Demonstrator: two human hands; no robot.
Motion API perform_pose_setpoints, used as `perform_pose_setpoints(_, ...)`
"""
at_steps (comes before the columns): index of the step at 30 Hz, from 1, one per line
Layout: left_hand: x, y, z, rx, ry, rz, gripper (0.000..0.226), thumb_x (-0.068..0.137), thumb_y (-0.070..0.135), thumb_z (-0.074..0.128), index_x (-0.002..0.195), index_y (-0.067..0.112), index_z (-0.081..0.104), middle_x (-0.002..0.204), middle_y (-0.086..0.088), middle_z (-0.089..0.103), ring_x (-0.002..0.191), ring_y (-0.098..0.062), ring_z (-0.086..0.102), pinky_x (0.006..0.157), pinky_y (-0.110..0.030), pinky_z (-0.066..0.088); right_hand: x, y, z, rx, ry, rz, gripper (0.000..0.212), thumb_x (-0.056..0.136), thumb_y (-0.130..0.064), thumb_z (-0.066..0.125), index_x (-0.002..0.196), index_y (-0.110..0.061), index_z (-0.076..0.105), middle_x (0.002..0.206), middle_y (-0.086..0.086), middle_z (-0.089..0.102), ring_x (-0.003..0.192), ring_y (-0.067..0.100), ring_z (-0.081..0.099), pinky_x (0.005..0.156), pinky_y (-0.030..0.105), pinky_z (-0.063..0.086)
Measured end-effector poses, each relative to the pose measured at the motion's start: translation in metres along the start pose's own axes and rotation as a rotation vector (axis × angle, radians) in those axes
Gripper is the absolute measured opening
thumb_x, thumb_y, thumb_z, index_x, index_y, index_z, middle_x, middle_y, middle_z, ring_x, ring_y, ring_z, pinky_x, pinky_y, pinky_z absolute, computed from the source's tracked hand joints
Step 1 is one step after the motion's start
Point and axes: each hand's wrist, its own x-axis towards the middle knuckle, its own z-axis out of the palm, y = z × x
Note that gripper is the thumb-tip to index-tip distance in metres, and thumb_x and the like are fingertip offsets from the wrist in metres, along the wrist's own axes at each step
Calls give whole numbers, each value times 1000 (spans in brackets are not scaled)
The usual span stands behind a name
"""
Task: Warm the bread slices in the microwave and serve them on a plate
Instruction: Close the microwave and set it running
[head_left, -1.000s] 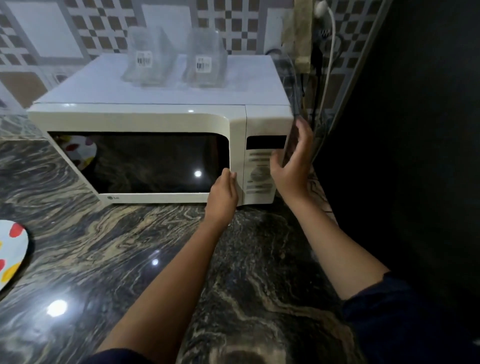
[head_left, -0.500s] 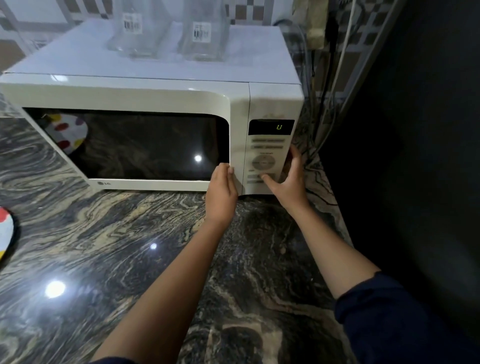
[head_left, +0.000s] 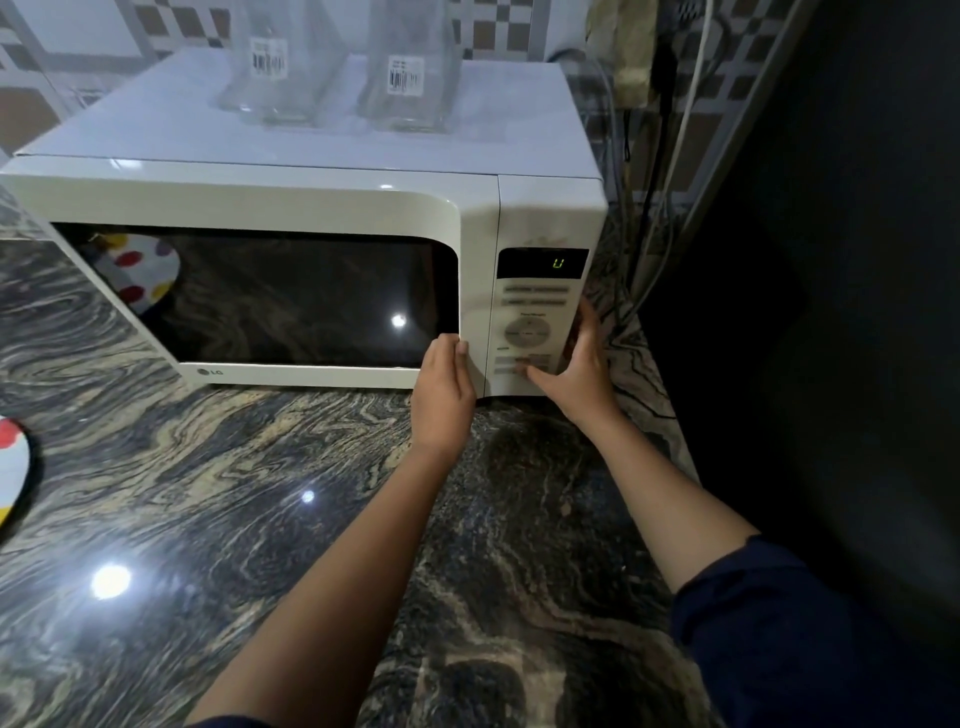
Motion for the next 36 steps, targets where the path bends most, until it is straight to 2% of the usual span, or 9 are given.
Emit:
perform_pose_setpoints(2,0,0,0,3,6,4,20,101,29,29,85,21,39,81,5,43,64,-2,42,53,-18,27,1,0,0,29,-2,22,96,67,-13,82,143,-14,23,142,7,35,129,14,38,102,22,37)
perform_pose_setpoints(3,0,0,0,1,10,7,20,101,29,29,85,21,39,81,5,44,64,-3,42,53,-19,27,1,-1,-1,37,2,27,94,67,-12,82,142,-14,25,140,5,37,127,14,40,102,24,38)
perform_pose_setpoints(7,0,0,1,-1,14,5,20,101,28,30,87,20,40,85,2,48,69,-9,43,59,-24,31,4,-5,-6,59,0,44,87,66,-12,83,136,-11,31,131,2,41,116,5,41,89,4,33)
perform_pose_setpoints(9,0,0,2,3,20,3,19,101,27,30,88,19,42,86,2,48,70,-10,43,60,-24,31,5,-7,-7,57,1,55,85,65,-13,83,134,-12,32,129,2,42,113,5,42,84,0,32)
perform_pose_setpoints(15,-1,2,0,20,21,7,23,101,27,30,90,13,45,86,1,48,69,-11,43,59,-28,33,5,-8,-4,-21,0,34,83,68,-16,81,133,-8,31,132,8,41,119,16,45,90,19,36)
perform_pose_setpoints(20,-1,6,-4,71,16,32,21,101,26,31,85,16,39,83,1,47,64,-16,43,55,-31,34,0,-10,-2,-94,13,8,78,71,-14,79,133,-5,32,130,13,43,119,22,46,88,18,36)
perform_pose_setpoints(23,-1,7,-5,53,-6,29,25,101,28,29,86,12,40,83,-1,46,67,-19,44,59,-37,38,1,-15,-6,-38,-11,53,77,70,-13,80,131,-8,33,130,11,43,118,21,48,89,23,40)
perform_pose_setpoints(31,0,8,-10,-20,-60,30,25,102,25,29,79,17,34,71,9,36,64,-6,37,58,-23,24,3,-40,-15,15,-16,189,64,78,-25,74,128,-8,39,128,12,46,118,23,49,87,22,38)
perform_pose_setpoints(36,4,6,-8,-46,-68,28,26,102,26,30,78,18,35,71,7,37,63,-5,36,55,-16,30,-1,-51,-15,-34,31,230,57,79,-24,73,125,-6,43,125,11,45,116,23,48,84,19,34)
